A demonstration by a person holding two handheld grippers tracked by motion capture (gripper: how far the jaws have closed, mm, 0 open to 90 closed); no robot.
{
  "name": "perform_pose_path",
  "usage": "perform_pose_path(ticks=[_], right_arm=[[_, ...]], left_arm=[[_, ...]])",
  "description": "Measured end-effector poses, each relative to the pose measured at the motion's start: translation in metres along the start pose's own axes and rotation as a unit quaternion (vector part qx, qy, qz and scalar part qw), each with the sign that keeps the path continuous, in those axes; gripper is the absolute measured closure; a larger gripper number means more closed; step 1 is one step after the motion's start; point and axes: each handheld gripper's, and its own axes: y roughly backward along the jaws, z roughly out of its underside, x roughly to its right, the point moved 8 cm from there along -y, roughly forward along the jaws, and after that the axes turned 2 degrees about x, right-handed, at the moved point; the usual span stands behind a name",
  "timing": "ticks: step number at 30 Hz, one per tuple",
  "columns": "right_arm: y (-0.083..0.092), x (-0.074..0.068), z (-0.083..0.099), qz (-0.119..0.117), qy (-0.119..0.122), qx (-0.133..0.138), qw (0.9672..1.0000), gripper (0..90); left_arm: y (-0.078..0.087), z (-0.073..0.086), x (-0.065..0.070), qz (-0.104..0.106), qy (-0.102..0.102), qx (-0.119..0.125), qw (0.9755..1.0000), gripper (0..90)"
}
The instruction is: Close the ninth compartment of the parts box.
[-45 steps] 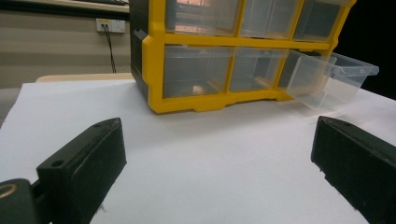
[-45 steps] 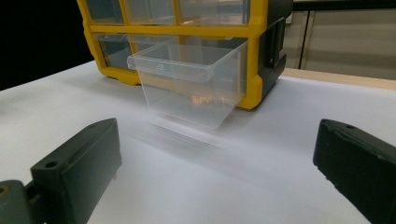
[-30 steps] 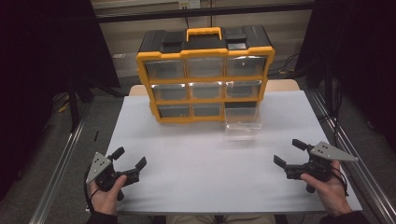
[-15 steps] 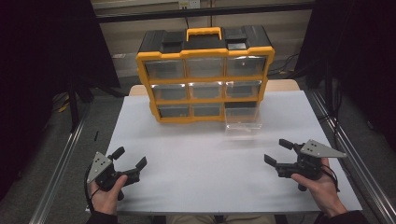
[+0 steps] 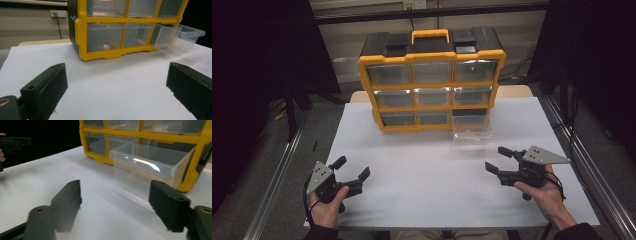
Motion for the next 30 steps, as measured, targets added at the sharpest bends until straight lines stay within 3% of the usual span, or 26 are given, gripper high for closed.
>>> perform_pose_path(ticks=[11,13,18,23,28,30], right_arm=[[-0.018,-0.004,-0.005,-0.018,0.002,0.001,0.9998,55.9],[-0.022,-0.005,-0.005,-0.025,0.001,0.001,0.9997,67.4],[-0.03,-0.006,-0.003,-0.035,-0.002,-0.008,0.9994,83.1],[-0.037,-0.008,-0.002,-0.046,0.005,-0.016,0.9988,90.0],[-0.045,-0.009,-0.003,-0.053,0.019,-0.023,0.9982,90.0],[-0.049,-0.009,-0.002,-0.053,0.026,-0.027,0.9979,90.0]], left_arm=[[0.003,0.001,-0.003,-0.007,-0.002,-0.001,1.0,3.4],[0.002,0.001,-0.003,-0.006,0.005,0.001,1.0,3.4],[0.003,0.001,-0.003,-0.008,0.004,0.001,1.0,3.4],[0.003,0.001,-0.004,-0.01,0.005,0.002,0.9999,3.4],[0.004,0.001,-0.005,-0.011,0.004,0.0,0.9999,3.4],[0.002,0.0,-0.003,-0.015,0.018,0.012,0.9997,3.4]])
